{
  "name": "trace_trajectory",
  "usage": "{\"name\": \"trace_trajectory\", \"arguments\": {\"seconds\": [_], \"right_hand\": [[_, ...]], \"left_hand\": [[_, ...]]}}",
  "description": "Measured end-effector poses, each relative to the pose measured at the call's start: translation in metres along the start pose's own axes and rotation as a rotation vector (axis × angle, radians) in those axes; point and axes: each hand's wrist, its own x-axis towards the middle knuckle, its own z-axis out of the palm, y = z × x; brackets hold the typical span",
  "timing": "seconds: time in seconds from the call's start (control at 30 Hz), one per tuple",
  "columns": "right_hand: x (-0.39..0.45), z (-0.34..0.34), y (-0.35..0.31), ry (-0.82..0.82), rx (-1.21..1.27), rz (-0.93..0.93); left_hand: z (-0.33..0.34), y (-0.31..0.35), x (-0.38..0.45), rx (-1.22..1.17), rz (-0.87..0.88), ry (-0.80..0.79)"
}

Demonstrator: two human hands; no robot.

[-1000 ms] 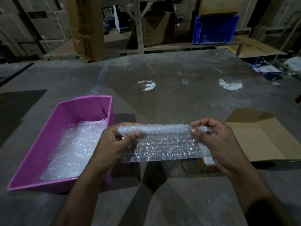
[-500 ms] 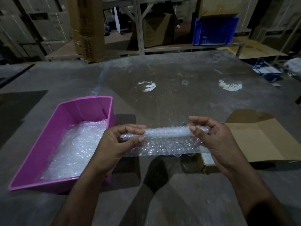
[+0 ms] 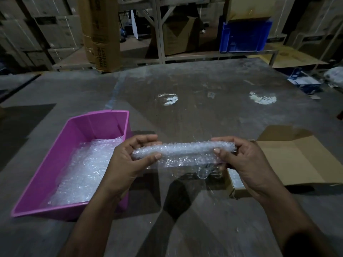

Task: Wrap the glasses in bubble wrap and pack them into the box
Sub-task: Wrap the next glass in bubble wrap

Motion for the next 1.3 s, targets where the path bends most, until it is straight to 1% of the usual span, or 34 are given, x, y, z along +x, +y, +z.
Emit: {"name": "trace_trajectory", "arguments": {"seconds": [0.2, 0.37, 0.5, 0.6, 0.7, 0.77, 0.83, 0.93, 1.03, 1.1, 1.23, 1.3], "right_hand": [[-0.001, -0.003, 0.0, -0.077, 0.025, -0.004], [0.004, -0.003, 0.004, -0.015, 0.014, -0.023], [0.002, -0.004, 0.002, -0.036, -0.096, -0.063], [0.002, -0.006, 0.001, -0.038, -0.054, -0.051], [0.003, -0.007, 0.002, -0.003, 0.005, -0.055], [0.003, -0.008, 0.005, 0.01, 0.022, -0.071], [0.003, -0.007, 0.005, -0.007, 0.019, -0.078], [0.003, -0.006, 0.002, -0.045, -0.013, -0.085], [0.003, -0.004, -0.001, -0.042, -0.01, -0.093], [0.002, -0.004, -0.003, -0.002, -0.114, -0.162], [-0.002, -0.002, -0.006, 0.09, -0.675, -0.451], [-0.004, 0.0, -0.004, 0.11, -0.832, -0.578]], "left_hand": [[0.0, -0.002, -0.002, 0.012, -0.023, -0.012], [0.002, -0.001, -0.002, 0.038, -0.002, -0.105], [0.004, -0.005, -0.001, 0.044, -0.004, -0.112], [0.002, -0.008, 0.0, 0.082, 0.003, -0.135], [-0.001, -0.01, 0.001, 0.205, 0.039, -0.203], [-0.001, -0.008, 0.001, 0.285, 0.048, -0.284], [0.001, -0.007, 0.0, 0.335, 0.015, -0.377], [0.009, -0.005, -0.003, 0.353, -0.068, -0.449], [0.018, -0.004, -0.005, 0.332, -0.09, -0.485], [0.024, -0.005, -0.006, 0.308, -0.073, -0.51], [0.034, -0.01, -0.011, 0.123, -0.083, -0.484], [0.041, -0.014, -0.014, 0.001, -0.088, -0.473]]}}
